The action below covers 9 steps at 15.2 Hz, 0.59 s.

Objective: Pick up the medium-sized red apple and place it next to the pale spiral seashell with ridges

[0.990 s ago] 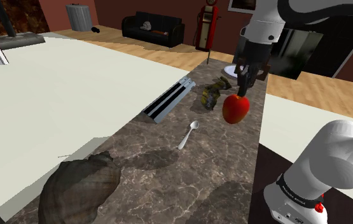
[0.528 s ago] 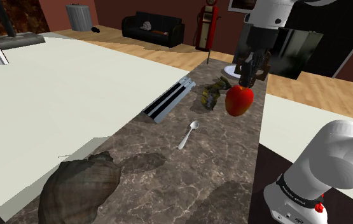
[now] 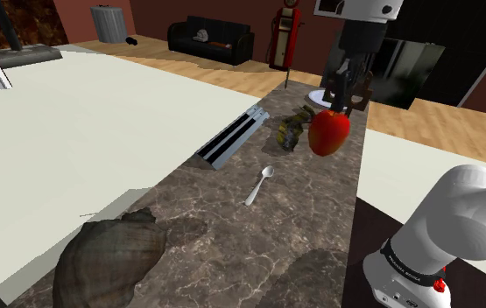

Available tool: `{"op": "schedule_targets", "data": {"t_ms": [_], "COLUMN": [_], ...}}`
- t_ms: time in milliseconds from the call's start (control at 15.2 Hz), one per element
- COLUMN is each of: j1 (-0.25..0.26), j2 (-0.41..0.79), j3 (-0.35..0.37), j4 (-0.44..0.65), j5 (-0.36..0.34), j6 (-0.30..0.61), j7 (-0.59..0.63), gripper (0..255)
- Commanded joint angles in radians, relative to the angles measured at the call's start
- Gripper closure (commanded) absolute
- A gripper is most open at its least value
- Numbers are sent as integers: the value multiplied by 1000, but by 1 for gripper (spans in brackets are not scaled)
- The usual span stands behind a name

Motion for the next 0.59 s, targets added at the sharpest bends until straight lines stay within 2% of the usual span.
{"op": "schedule_targets", "data": {"t_ms": [0, 528], "j1": [13, 59], "j2": [2, 65], "j3": [40, 217], "j4": [0, 64], "j5": [29, 136], "j6": [8, 42], "j7": [45, 240], "gripper": [255, 255]}}
